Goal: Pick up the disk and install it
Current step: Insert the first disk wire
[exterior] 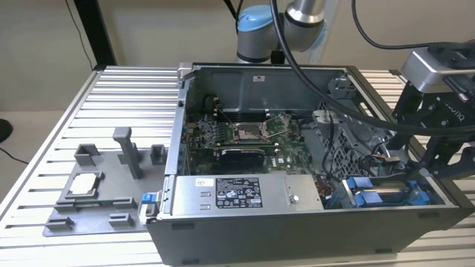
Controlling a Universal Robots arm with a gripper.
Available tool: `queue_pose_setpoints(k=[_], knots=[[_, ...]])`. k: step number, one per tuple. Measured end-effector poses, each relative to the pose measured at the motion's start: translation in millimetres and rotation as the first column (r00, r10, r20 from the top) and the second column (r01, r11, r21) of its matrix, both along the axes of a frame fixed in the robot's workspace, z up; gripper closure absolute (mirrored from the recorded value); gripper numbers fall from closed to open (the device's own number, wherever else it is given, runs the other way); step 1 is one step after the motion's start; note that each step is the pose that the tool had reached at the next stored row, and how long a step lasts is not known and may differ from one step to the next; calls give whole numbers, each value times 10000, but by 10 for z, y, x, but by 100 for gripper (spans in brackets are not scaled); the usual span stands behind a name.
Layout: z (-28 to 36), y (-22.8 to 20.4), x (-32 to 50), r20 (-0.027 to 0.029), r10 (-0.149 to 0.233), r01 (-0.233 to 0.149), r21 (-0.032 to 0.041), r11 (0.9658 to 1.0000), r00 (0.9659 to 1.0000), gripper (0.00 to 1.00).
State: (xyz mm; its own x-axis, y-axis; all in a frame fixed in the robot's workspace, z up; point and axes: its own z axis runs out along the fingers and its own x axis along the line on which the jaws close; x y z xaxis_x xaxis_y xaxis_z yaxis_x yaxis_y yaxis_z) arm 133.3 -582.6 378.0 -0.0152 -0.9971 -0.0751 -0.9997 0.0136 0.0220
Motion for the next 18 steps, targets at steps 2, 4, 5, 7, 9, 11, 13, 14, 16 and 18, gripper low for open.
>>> queue_pose_setpoints(k=[2,4,5,7,9,11,13,14,16,18], knots=[[0,0,0,-1,0,0,-2,10000,10000,0],[0,0,0,0,0,0,-2,10000,10000,0],[0,0,0,0,0,0,-2,10000,10000,0],[0,0,0,0,0,0,-3,10000,10000,0],[0,0,0,-1,0,0,-4,10000,10000,0],[0,7,1,-1,0,0,-4,10000,10000,0],[-9,26,3,19,0,0,-3,10000,10000,0],[-16,42,3,47,0,0,-3,10000,10000,0],[-33,100,3,96,1,-1,-2,10000,10000,0],[-47,186,3,135,0,0,-3,10000,9999,0]])
